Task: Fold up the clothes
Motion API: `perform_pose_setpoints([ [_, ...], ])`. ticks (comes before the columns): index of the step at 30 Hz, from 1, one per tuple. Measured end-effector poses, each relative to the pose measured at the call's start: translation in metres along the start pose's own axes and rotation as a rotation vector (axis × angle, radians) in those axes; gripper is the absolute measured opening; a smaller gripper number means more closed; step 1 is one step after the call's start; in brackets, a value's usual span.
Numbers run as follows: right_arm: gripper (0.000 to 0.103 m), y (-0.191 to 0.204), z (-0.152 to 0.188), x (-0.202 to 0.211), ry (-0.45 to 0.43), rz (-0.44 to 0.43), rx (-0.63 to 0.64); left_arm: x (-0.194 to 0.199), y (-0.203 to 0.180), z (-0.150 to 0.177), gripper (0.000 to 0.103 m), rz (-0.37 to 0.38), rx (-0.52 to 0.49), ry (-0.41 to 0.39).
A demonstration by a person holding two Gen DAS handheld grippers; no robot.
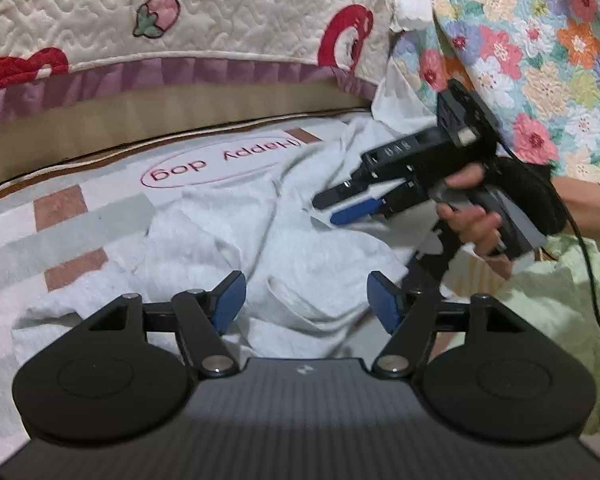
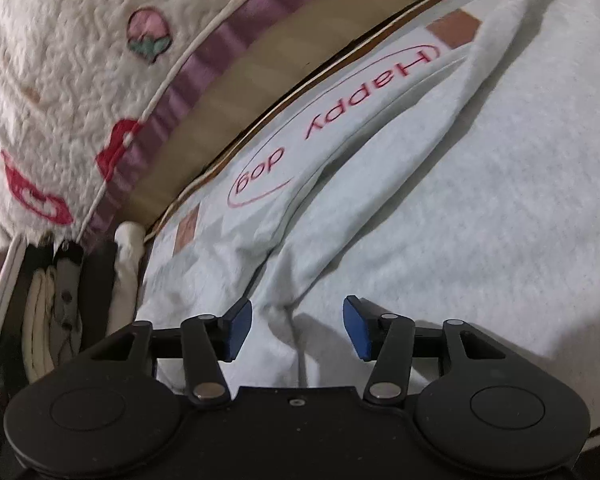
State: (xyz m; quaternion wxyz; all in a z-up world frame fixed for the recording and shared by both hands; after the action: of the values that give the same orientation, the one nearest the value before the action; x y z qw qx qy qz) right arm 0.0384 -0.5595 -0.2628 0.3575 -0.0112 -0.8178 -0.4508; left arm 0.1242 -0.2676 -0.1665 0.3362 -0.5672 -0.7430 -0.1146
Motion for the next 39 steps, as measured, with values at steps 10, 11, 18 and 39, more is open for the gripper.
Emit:
perform_pose_setpoints([
  [10, 0.057, 0.029, 0.018, -0.026, 0.101, -0.066, 0.096, -0.037, -0.004, 0.026, 0.041, -0.088, 0.083, 0.063],
  [11, 0.057, 0.03, 0.019, -0.026, 0.101, -0.058, 0.113, -0.037, -0.006, 0.026, 0.026, -0.099, 0.079, 0.081],
  [18, 0.053, 0.046, 0.031, -0.023, 0.072, 0.039, 0.294, -0.014, 0.0, 0.029, 0.027, -0.009, 0.196, 0.196],
  [39, 0.054, 0.03, 0.002, -0.032, 0.034, -0.007, 0.126, -0.033, 0.086, 0.0, 0.014, -0.401, 0.33, 0.099],
])
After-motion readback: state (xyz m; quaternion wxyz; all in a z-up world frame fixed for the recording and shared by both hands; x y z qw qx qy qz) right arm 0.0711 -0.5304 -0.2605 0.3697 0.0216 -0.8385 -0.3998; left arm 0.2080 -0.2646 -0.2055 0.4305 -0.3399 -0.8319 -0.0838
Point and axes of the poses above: each gripper's, at about its wrist camera, not at the fingertips, and x roughly against the way its jaws point, y to its left, z to its underside, the point moved 1 cm from there along -x, roughly the way its jaws point, and after that the axes turned 3 degrees about y, right-handed, at the moved point
